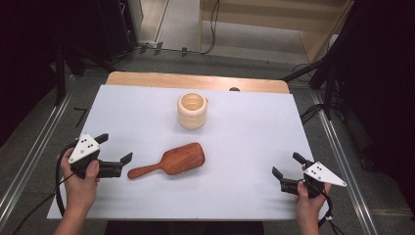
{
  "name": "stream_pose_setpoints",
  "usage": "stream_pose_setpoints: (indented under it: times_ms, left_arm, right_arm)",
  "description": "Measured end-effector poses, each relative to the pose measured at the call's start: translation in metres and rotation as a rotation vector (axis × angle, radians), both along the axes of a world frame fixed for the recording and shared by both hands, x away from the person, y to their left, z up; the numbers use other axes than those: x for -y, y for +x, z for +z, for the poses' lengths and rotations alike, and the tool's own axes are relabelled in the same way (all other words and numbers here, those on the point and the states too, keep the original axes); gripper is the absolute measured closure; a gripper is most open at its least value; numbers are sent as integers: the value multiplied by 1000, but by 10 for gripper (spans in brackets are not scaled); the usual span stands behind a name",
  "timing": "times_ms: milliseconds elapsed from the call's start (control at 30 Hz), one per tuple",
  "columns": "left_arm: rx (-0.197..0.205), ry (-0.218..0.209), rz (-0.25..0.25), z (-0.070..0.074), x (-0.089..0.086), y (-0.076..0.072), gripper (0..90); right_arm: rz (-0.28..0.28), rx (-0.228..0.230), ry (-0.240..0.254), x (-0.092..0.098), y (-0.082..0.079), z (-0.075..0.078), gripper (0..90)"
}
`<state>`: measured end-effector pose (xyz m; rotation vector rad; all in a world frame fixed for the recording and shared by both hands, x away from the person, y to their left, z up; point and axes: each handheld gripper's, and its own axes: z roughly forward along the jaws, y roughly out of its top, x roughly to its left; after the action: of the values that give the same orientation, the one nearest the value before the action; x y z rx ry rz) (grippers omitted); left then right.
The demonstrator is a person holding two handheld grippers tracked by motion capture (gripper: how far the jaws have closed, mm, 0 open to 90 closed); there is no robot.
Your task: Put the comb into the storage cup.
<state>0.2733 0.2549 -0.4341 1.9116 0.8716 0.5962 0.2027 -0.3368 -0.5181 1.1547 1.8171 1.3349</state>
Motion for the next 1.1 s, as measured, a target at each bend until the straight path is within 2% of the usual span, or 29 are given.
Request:
stream_pose_setpoints:
  times_ms: [167,300,467,667,767,967,1100]
  left_arm:
    - [-18,24,-25,3,10,5,0]
    - [-29,36,-47,5,17,10,0]
    - [-41,48,-72,8,27,16,0]
    - [-63,72,-118,9,39,22,0]
    - [-80,84,-144,9,44,25,0]
    - [-115,125,-192,9,53,30,0]
    - [-159,159,-231,9,59,34,0]
  right_arm:
    - [3,-11,10,0,0,1,38]
    - [-5,1,9,0,0,1,37]
    - [-18,-1,14,0,-1,2,16]
    - [-9,-8,22,1,-1,3,0]
    - [-3,-22,25,1,0,3,0]
    - [-14,-18,16,0,0,3,0]
    - [-12,-20,5,-1,1,3,0]
